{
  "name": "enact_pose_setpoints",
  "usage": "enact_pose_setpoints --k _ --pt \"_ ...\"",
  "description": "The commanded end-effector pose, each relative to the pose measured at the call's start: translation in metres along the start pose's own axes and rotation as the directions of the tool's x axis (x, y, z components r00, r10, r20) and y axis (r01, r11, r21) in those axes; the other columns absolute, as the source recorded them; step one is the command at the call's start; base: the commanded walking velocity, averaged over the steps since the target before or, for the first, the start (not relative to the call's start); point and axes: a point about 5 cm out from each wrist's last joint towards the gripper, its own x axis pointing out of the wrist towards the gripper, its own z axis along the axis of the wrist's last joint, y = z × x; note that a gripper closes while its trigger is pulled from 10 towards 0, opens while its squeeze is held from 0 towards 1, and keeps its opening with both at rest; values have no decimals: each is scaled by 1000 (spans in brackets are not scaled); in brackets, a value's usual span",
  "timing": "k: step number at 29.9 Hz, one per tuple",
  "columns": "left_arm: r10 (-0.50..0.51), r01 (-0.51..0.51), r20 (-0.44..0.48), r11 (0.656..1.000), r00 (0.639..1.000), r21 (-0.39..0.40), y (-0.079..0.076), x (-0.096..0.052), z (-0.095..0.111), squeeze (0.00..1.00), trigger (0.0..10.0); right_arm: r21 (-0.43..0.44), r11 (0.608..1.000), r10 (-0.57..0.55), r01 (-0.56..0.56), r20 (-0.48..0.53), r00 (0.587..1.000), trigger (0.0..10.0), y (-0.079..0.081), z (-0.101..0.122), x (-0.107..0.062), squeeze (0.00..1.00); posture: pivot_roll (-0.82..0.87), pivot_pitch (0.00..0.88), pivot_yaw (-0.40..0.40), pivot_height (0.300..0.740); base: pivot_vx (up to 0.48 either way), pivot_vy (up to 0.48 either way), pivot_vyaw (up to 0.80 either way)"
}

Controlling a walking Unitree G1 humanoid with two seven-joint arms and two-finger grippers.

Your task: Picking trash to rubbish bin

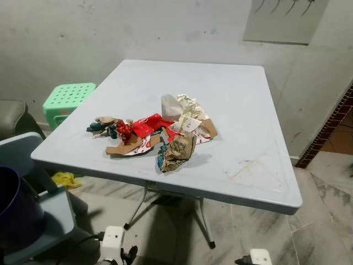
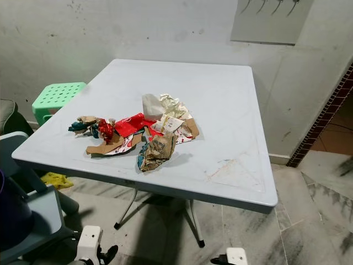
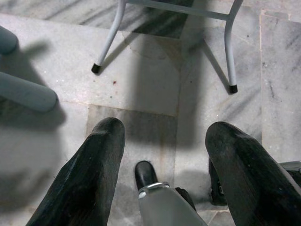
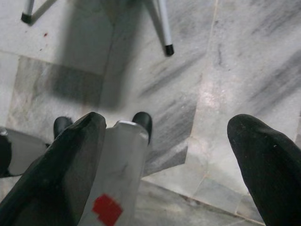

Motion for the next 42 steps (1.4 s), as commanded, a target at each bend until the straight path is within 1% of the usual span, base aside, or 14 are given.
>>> enact_pose_setpoints --k 1,8,9,15,17,20,24,25,29,31,33,36,39,42 --pt "10 -10 -10 1000 1000 -1 2 -1 -3 0 10000 -8 1000 15 -15 0 1000 10000 2 0 0 0 -57 0 15 740 0 0 0" --pt "11 -11 -7 1000 1000 -2 3 -1 -2 0 10000 -11 1000 21 -21 6 1000 10000 4 4 1 0 -53 0 16 740 0 0 0" --pt "16 -16 2 1000 1000 13 4 -1 -1 0 10000 -19 1000 23 -23 9 1000 10000 5 4 2 0 -52 0 18 740 0 0 0" --pt "-5 5 57 1000 998 4 1 0 9 0 10000 -32 998 47 -45 59 997 10000 6 13 2 0 -46 0 13 740 0 0 0" --pt "-19 19 98 1000 995 9 1 1 16 0 10000 -65 996 71 -64 107 992 10000 6 20 2 0 -46 0 13 740 0 0 0" --pt "-82 72 178 996 981 59 -5 2 29 0 10000 -128 987 123 -99 187 975 10000 8 33 2 0 -46 0 10 740 0 0 0" --pt "-140 119 233 988 962 100 -10 2 38 0 10000 -186 973 178 -133 249 952 10000 10 43 0 0 -50 0 13 740 0 0 0" --pt "-186 151 262 977 947 147 -13 1 42 0 10000 -235 958 229 -164 284 931 10000 13 48 -2 0 -51 0 11 740 0 0 0" --pt "-278 203 314 946 908 252 -19 -3 51 0 10000 -303 929 317 -212 355 880 10000 17 58 -7 0 -55 0 11 740 0 0 0" --pt "-357 241 352 912 865 333 -24 -7 57 0 10000 -373 893 397 -250 395 828 10000 21 66 -12 0 -56 0 14 740 0 0 0" --pt "-412 264 369 882 833 390 -27 -11 61 0 10000 -420 868 442 -263 416 795 10000 23 72 -16 0 -53 0 16 740 0 0 0" --pt "-491 295 390 836 779 463 -29 -18 65 0 10000 -486 832 502 -266 459 733 10000 20 85 -25 0 -51 0 20 740 0 0 0" --pt "-528 300 411 812 743 502 -27 -24 73 0 10000 -507 818 532 -271 486 694 10000 18 94 -31 0 -50 0 19 740 0 0 0" --pt "-563 301 440 790 699 534 -24 -31 83 0 10000 -463 835 534 -298 547 645 10000 14 109 -40 0 -46 0 19 740 0 0 0"
